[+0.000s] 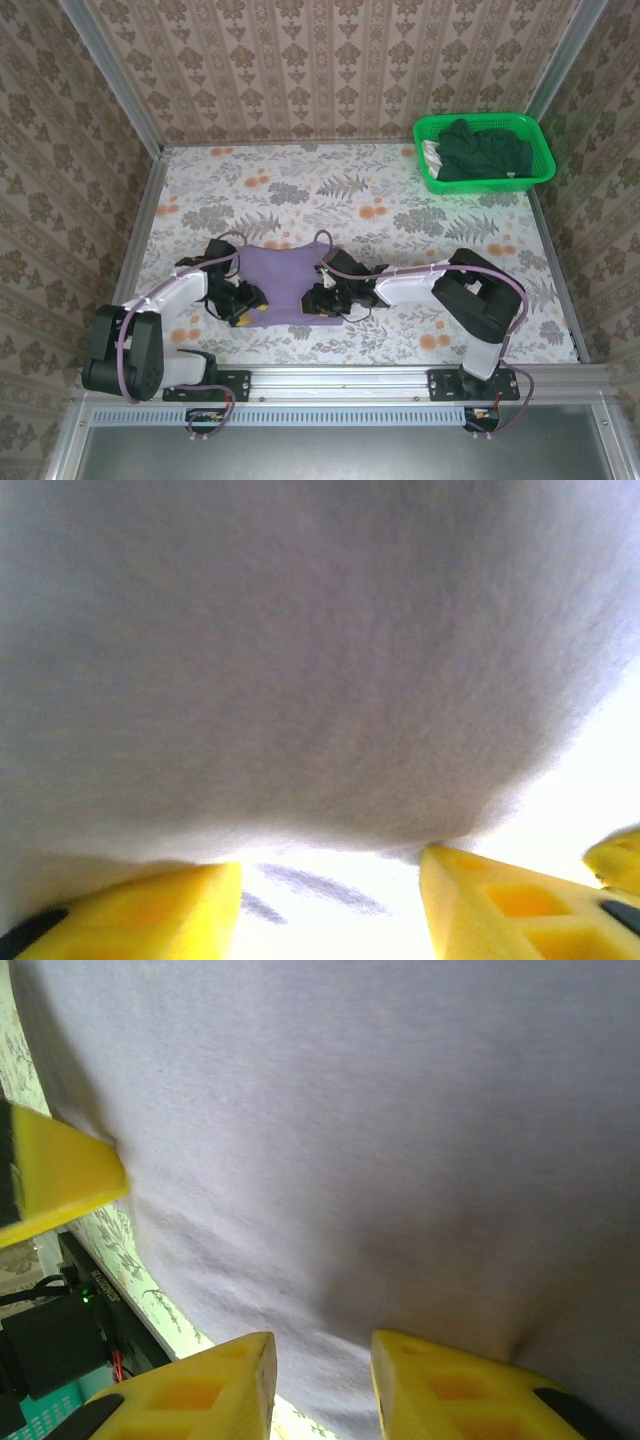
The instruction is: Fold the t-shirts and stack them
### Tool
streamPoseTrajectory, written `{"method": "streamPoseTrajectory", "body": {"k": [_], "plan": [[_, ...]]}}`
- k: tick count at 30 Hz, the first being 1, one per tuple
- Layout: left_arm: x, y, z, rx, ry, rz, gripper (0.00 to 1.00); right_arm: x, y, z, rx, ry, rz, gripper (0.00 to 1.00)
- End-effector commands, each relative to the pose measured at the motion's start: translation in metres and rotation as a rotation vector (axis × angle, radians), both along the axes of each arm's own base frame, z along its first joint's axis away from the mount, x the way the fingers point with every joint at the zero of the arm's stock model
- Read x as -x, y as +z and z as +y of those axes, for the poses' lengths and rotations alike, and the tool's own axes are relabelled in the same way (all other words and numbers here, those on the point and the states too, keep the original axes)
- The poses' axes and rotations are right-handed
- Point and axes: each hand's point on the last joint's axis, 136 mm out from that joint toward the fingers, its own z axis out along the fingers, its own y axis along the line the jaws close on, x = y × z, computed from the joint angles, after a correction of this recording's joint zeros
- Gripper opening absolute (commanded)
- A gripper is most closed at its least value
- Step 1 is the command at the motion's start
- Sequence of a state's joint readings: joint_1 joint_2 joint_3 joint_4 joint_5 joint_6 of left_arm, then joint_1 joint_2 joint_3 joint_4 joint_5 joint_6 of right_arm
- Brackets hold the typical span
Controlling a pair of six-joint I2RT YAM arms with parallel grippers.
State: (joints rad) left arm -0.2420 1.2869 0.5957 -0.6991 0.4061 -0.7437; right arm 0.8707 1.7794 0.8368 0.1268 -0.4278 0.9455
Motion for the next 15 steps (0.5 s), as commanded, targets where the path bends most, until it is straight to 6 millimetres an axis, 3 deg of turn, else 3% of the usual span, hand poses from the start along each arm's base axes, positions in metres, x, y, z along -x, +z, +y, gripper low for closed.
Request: {"method": "streamPoseTrajectory", "body": {"k": [1, 5, 8, 11, 15], "plan": [[-0.02, 0.02, 0.018, -0.09, 0.013, -0.073, 0.62, 0.005, -0.03, -0.049, 0.129, -0.099, 0.062, 0.36], [-0.051, 0.055, 0.024, -0.067, 0.016, -0.147, 0.83, -0.004, -0.004, -0.059, 0.094, -0.116, -0.003, 0.42], [-0.074, 0.071, 0.033, -0.06, -0.005, -0.176, 0.89, -0.015, 0.021, -0.068, 0.049, -0.151, -0.064, 0.47], [-0.092, 0.068, 0.03, 0.006, -0.044, -0.169, 0.91, -0.029, 0.047, -0.081, -0.021, -0.21, -0.14, 0.53], [-0.103, 0.048, 0.02, 0.023, -0.138, -0.125, 0.88, -0.043, 0.086, -0.104, -0.085, -0.262, -0.247, 0.56]]}}
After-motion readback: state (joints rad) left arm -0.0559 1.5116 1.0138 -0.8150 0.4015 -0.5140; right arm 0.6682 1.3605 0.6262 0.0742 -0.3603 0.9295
